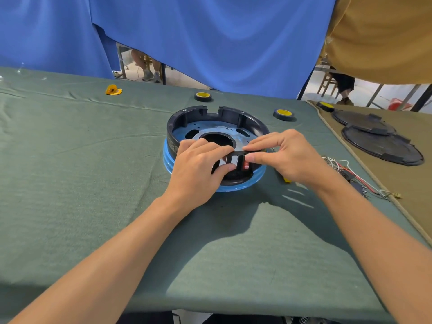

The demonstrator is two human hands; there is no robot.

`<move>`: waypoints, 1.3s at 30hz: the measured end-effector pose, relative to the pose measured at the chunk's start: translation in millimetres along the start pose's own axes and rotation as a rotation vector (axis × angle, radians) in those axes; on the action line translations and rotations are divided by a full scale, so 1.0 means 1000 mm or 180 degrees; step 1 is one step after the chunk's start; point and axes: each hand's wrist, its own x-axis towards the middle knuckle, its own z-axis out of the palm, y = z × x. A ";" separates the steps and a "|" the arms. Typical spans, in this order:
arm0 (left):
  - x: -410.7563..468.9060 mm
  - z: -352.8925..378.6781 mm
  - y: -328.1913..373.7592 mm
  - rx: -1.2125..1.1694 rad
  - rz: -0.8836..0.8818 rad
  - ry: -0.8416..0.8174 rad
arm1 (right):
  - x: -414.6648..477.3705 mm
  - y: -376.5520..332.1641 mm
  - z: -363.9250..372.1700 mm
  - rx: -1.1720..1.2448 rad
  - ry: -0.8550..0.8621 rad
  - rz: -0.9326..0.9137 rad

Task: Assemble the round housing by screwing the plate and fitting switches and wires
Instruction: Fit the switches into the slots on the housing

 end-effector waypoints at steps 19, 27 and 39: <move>-0.001 0.000 0.003 0.0093 -0.0031 0.0033 | -0.018 0.000 0.018 -0.1125 0.0400 -0.0623; -0.001 -0.001 0.002 0.0109 0.0014 0.0037 | -0.008 -0.007 0.009 -0.0989 0.0091 -0.0157; -0.002 0.000 0.002 0.0106 0.0018 0.0090 | -0.010 -0.001 0.009 -0.1429 0.0081 -0.0581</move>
